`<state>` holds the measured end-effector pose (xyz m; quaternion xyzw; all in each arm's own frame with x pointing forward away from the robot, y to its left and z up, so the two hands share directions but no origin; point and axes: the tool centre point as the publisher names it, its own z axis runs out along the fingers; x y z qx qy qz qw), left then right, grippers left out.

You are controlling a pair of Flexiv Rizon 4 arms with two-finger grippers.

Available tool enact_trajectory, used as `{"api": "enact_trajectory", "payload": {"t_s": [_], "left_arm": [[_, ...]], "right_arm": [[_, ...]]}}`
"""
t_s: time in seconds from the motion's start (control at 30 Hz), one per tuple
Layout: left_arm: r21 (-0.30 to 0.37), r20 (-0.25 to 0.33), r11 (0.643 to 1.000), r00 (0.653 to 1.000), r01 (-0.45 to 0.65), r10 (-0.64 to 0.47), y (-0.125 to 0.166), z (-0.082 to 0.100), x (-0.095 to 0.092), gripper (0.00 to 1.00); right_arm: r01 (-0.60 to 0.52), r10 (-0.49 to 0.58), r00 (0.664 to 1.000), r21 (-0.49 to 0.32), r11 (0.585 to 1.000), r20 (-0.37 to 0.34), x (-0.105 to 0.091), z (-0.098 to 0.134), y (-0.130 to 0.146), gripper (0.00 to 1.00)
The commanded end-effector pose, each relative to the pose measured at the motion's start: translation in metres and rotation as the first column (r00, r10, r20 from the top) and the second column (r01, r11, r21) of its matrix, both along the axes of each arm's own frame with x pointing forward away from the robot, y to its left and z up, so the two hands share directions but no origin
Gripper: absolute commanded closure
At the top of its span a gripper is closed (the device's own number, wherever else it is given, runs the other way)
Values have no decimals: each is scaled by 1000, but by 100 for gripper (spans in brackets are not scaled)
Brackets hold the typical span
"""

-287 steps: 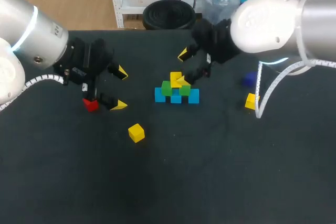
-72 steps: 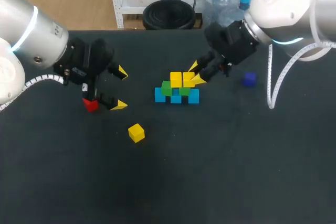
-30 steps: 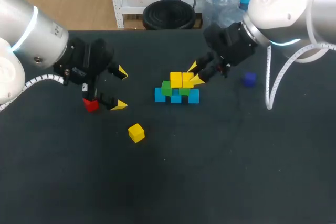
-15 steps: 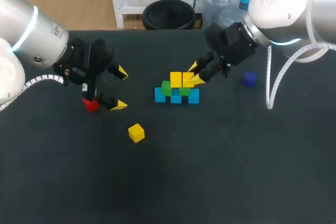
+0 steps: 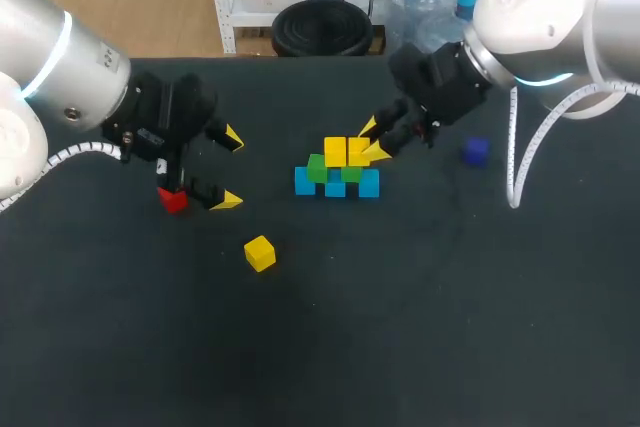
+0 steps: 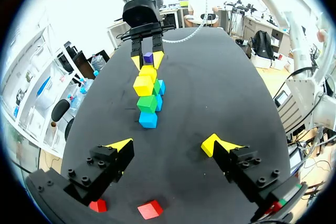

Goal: Place the blue cubes, place green cubes on the blue cubes, place the yellow cubes on the green cubes, then place the red cubes on the yellow cubes, and place purple cube on the red cubes.

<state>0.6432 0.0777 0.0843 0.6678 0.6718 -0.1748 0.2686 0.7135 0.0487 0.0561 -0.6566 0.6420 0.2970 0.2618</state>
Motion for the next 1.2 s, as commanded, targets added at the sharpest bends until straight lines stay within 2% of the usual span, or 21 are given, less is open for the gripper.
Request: {"api": "enact_trajectory", "payload": {"t_s": [0.03, 0.43, 0.57, 0.73, 1.0, 1.03, 1.13, 1.2], "left_arm": [[-4, 3, 1000, 1000, 2, -2, 1, -1, 0, 0], [-4, 3, 1000, 1000, 2, -2, 1, -1, 0, 0], [-4, 3, 1000, 1000, 2, -2, 1, -1, 0, 0], [-4, 3, 1000, 1000, 2, -2, 1, -1, 0, 0], [-4, 3, 1000, 1000, 2, -2, 1, -1, 0, 0], [-4, 3, 1000, 1000, 2, -2, 1, -1, 0, 0], [-4, 3, 1000, 1000, 2, -2, 1, -1, 0, 0], [-4, 3, 1000, 1000, 2, -2, 1, -1, 0, 0]], "right_arm": [[-3, 3, 1000, 1, 1000, -1, 1, -1, 1, 100], [-2, 2, 1000, 1, 1000, -1, 1, -1, 1, 100], [-2, 2, 1000, 2, 1000, 0, 1, -1, 2, 87], [-1, 1, 1000, 1, 1000, 1, 1, -1, 2, 86], [2, -2, 1000, -3, 1000, -2, 1, -1, 2, 51], [3, -3, 1000, -3, 1000, -3, 1, -1, 2, 45], [4, -4, 1000, -5, 1000, -4, 1, -1, 2, 13], [4, -4, 1000, -5, 1000, -3, 1, -1, 2, 11]]}}
